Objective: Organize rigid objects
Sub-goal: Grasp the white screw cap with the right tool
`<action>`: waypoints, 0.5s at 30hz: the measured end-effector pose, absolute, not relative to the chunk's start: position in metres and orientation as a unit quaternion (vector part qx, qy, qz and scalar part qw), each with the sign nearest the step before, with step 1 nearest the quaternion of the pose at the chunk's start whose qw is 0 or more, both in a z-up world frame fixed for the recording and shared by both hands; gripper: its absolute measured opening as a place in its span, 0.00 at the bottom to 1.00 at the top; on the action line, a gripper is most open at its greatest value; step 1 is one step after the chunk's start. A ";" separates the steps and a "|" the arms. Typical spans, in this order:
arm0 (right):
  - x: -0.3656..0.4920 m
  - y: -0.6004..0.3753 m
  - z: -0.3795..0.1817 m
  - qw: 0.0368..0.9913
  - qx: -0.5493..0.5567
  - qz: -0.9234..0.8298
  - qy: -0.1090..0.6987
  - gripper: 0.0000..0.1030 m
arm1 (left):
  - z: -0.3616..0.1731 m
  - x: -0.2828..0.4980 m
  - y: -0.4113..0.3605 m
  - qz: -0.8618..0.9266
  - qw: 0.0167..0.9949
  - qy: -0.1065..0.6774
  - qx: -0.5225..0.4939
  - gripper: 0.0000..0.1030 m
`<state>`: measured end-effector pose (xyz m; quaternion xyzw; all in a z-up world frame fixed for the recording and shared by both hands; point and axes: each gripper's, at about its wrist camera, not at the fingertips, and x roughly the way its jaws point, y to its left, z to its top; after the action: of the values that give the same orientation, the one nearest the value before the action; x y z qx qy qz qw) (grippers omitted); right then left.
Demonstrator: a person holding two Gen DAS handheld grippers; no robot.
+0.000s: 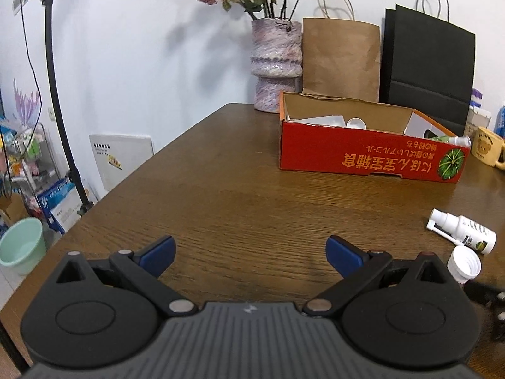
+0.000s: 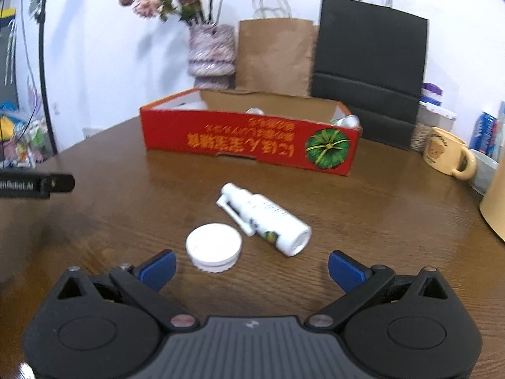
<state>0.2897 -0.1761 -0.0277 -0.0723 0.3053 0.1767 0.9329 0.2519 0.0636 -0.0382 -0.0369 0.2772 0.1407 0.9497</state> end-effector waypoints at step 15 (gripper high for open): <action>0.309 -0.152 -0.032 0.926 -0.054 0.194 0.319 0.38 | -0.040 0.252 0.070 0.137 0.947 0.284 -0.056 1.00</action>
<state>0.3094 -0.1515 -0.0320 -0.0540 0.3186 0.1944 0.9262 0.2520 0.0698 -0.0395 -0.0559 0.2837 0.1372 0.9474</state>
